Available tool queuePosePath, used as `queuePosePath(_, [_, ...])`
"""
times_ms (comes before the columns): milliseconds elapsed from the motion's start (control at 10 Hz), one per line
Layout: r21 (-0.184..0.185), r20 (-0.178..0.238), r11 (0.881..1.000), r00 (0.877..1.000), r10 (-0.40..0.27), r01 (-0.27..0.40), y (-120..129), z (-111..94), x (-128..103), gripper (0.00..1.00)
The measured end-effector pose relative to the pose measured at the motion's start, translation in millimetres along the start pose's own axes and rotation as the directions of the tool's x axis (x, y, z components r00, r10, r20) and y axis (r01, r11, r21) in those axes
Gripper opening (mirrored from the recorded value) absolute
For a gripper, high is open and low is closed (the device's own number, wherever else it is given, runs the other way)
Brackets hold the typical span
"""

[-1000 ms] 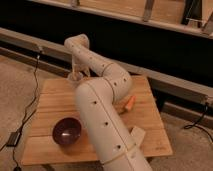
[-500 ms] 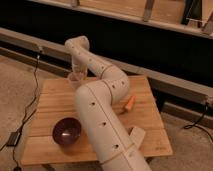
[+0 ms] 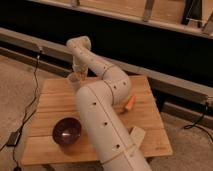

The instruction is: Pick up the ceramic cup

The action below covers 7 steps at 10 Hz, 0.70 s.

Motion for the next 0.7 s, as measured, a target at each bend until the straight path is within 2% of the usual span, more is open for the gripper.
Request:
queuePosePath(400, [-0.045,0.015,0.999,1.000,0.002,-0.002,8,-32,0,0.00])
queuePosePath(700, [-0.128,0.032,0.991,0.999,-0.031,0.035,25,-61,2,0.00])
